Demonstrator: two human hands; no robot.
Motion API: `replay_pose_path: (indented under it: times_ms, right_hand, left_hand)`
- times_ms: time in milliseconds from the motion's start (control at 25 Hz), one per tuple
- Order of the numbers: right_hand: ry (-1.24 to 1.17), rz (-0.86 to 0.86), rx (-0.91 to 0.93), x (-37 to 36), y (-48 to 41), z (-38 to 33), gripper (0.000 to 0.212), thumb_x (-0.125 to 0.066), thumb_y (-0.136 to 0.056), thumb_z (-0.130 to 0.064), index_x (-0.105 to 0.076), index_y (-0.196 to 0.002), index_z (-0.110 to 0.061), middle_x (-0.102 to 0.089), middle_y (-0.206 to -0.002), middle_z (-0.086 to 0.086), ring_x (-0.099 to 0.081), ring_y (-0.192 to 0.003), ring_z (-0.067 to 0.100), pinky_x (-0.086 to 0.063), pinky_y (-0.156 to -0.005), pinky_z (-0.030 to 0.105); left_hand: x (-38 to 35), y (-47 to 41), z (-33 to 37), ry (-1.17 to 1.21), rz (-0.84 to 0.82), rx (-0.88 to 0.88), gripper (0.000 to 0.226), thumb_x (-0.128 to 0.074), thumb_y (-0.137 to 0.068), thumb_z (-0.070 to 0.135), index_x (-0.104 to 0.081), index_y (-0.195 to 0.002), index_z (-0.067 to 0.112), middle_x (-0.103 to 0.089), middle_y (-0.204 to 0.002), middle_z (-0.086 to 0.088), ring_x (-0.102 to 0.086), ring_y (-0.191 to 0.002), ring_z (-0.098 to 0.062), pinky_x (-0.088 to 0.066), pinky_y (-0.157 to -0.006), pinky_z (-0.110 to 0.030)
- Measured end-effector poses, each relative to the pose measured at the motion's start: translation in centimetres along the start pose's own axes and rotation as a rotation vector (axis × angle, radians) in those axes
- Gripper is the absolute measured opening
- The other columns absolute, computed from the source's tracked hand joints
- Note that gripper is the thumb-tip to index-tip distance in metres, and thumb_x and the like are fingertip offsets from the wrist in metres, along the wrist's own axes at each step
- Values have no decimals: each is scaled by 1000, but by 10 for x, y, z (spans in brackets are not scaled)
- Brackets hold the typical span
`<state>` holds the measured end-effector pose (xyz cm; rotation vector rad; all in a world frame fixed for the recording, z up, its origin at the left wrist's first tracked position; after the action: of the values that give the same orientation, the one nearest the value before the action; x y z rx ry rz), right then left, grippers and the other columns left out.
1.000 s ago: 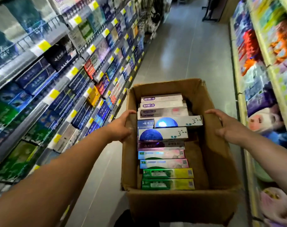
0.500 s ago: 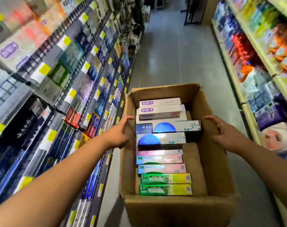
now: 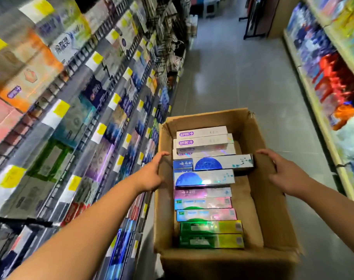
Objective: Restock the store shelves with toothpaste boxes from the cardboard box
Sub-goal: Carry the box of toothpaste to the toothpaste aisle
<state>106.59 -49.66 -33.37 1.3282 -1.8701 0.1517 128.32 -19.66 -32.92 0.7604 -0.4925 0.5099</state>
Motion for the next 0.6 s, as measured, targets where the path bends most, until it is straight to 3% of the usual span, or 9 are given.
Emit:
replay_pose_path:
  times_ms: [120, 240, 320, 400, 480, 520, 600]
  right_hand:
    - [20, 2, 4, 20, -67, -18, 66, -59, -82, -3, -40, -134, -39, -64, -110, 0, -63, -71, 11, -44, -51, 20]
    - [28, 16, -11, 29, -131, -28, 64, -64, -84, -10, -39, -133, -43, -66, -108, 0, -66, -74, 16, -53, -56, 28]
    - [21, 15, -26, 32, -172, -37, 62, -65, -84, -12, -40, -133, -41, -67, -109, 2, -65, -74, 16, -51, -58, 27]
    - [-1, 36, -42, 34, -217, -48, 58, -66, -85, -15, -41, -129, -42, -67, -109, 1, -65, -72, 15, -49, -59, 24]
    - [-30, 33, -68, 33, -258, -56, 54, -64, -86, -16, -40, -122, -47, -67, -103, -2, -64, -67, 9, -46, -53, 16]
    - [-38, 40, -75, 34, -278, -61, 53, -62, -87, -15, -38, -121, -48, -66, -101, -4, -62, -64, 6, -43, -50, 13]
    - [-37, 43, -106, 34, -311, -63, 55, -59, -89, -11, -36, -123, -47, -63, -100, -5, -59, -62, 4, -41, -46, 12]
  left_hand:
    - [35, -64, 5, -7, 32, -1, 89, -69, -76, 0, -21, -139, 40, -67, -105, -12, -69, -69, -21, -55, -54, -39]
    - [69, -123, 10, -25, 24, 8, 90, -71, -75, -1, -22, -139, 40, -66, -108, -14, -60, -58, -20, -49, -50, -33]
    - [92, -164, 16, -11, -7, -4, 81, -67, -79, -1, -25, -136, 38, -65, -111, -13, -59, -64, -18, -51, -55, -33]
    - [117, -209, 26, -25, -71, -12, 54, -57, -88, 3, -31, -124, 35, -60, -113, -8, -58, -83, -18, -54, -76, -38]
    - [143, -245, 42, -21, -48, -24, 35, -48, -96, 11, -35, -123, 30, -54, -121, -5, -55, -105, -18, -45, -98, -40]
    - [156, -262, 52, 0, -15, -71, 37, -46, -97, 8, -37, -128, 25, -55, -122, -6, -58, -107, -13, -46, -95, -33]
    - [168, -287, 60, 68, -15, -115, 43, -43, -93, -10, -37, -125, 18, -59, -102, -2, -66, -84, 2, -46, -66, -23]
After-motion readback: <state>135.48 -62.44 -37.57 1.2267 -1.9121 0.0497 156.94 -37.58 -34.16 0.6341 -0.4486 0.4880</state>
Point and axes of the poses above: each hand's wrist, its own y-axis away from the middle knuckle, its own x-axis out of the back of the hand, z = x × y, the point moved 3 cm from there along -y, towards the middle knuckle
